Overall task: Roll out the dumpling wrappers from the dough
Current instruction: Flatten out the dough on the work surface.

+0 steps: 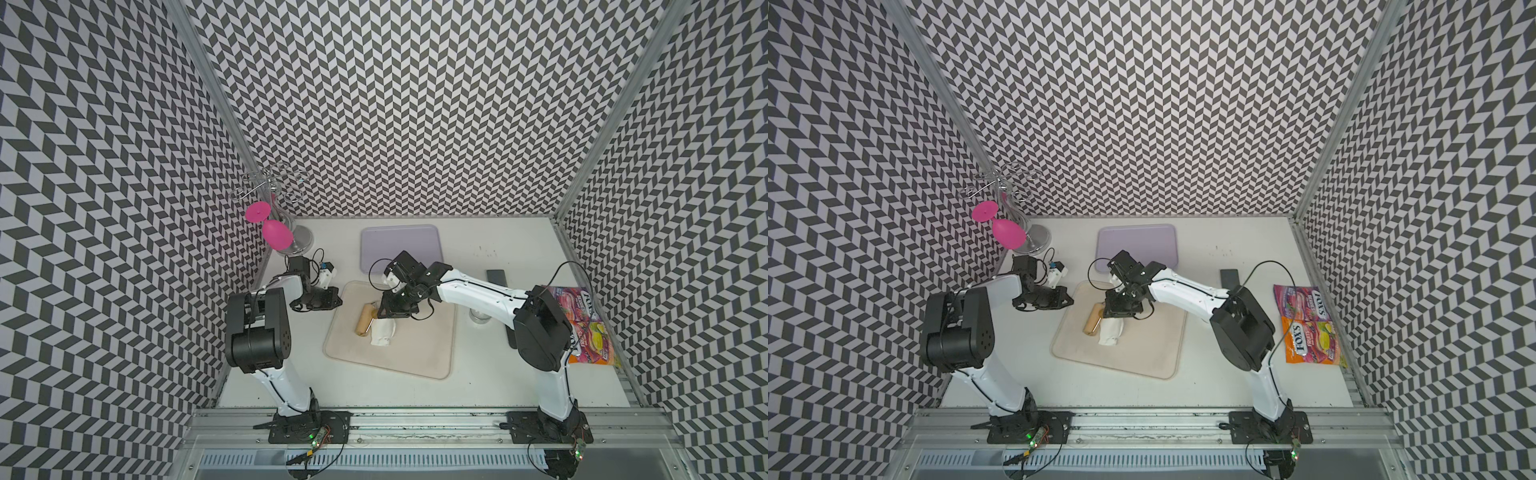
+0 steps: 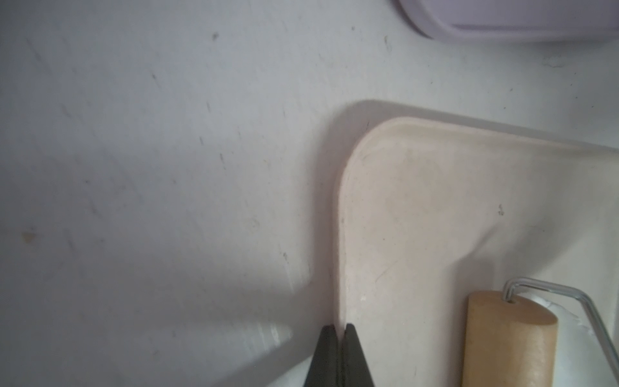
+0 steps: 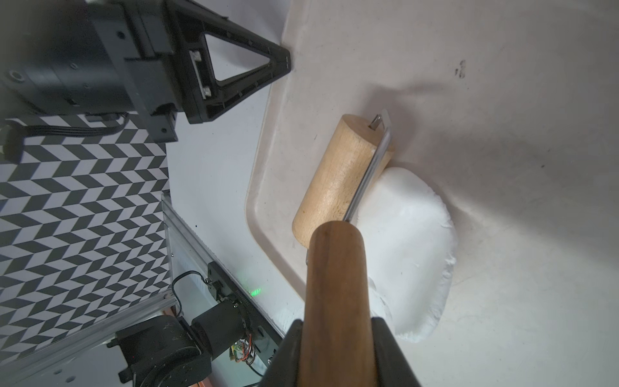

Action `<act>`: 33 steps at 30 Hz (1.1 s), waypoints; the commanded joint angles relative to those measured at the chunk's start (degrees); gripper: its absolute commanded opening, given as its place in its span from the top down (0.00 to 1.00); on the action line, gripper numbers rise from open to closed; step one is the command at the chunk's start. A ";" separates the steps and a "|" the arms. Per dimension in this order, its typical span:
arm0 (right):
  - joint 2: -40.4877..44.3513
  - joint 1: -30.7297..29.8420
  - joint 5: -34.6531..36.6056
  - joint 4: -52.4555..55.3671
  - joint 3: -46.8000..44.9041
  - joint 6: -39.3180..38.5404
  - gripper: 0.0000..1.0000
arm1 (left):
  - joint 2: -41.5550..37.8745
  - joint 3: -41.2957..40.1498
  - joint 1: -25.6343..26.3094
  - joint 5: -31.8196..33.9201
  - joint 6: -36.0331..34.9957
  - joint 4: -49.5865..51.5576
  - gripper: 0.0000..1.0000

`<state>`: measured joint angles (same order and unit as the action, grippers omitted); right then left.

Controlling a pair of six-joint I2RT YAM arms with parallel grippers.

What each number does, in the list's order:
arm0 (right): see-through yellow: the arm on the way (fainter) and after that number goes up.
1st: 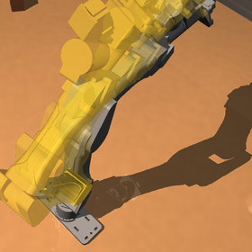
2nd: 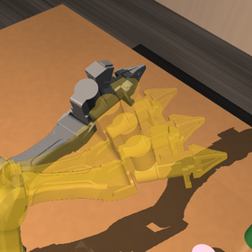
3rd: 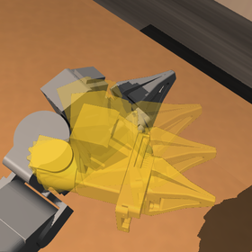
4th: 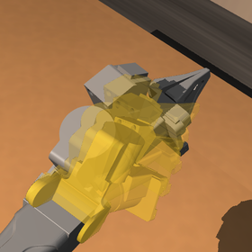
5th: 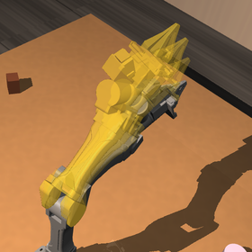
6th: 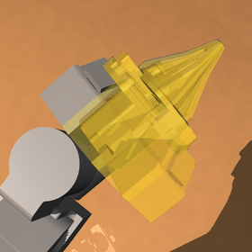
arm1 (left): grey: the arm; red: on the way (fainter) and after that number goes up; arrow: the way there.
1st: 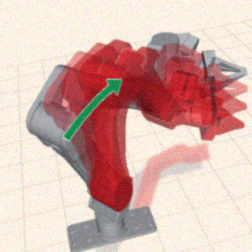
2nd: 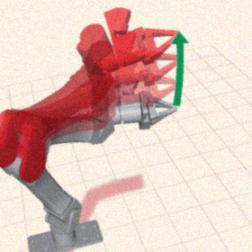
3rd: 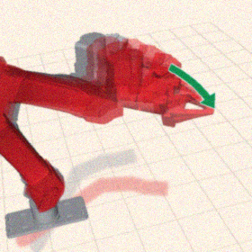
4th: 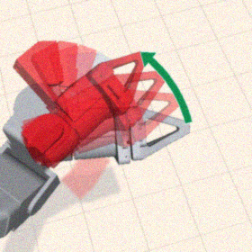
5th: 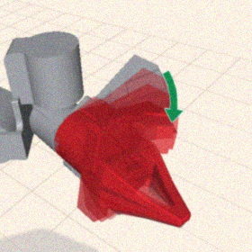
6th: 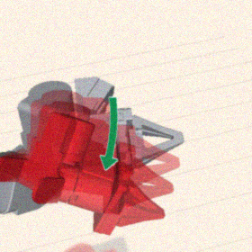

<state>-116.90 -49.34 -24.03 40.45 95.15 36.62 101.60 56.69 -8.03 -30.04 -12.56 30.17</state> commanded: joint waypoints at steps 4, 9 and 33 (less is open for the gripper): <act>-7.35 -3.26 4.96 14.27 19.32 -7.65 1.00 | -0.35 -0.96 0.30 -0.61 -0.49 1.65 1.00; -6.29 -4.33 7.28 19.67 29.43 -10.47 1.00 | -0.31 -0.90 0.30 -0.63 -0.53 1.60 1.00; -4.03 -6.49 14.05 28.79 16.69 -17.07 1.00 | -0.24 -0.86 0.36 -0.81 -0.49 1.82 1.00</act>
<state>-119.02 -55.75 -10.70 70.32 112.55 20.23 101.60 56.69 -8.03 -30.06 -12.56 30.17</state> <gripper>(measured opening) 0.309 0.067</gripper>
